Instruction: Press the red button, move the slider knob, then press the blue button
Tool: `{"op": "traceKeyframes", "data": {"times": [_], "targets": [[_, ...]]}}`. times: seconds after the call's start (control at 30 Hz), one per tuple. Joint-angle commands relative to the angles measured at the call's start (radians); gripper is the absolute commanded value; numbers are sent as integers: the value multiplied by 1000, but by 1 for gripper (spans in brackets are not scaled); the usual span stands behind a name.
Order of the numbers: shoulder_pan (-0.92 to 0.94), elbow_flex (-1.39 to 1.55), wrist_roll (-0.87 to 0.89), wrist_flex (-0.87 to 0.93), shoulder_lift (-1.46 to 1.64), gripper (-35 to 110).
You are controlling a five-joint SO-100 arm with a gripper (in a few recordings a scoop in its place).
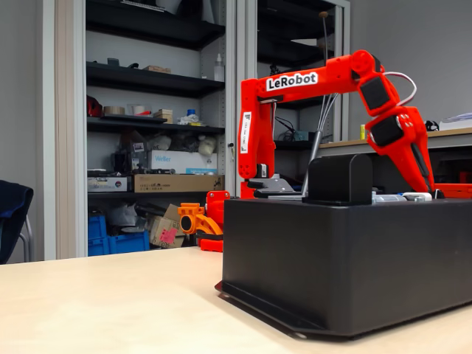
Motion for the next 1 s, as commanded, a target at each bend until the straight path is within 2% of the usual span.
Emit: {"op": "traceKeyframes", "data": {"times": [0.0, 0.6, 0.97], "targets": [[-6, 18, 17, 6, 35, 0], [86, -377, -175, 281, -8, 0], [150, -368, -244, 241, -29, 0]]}}
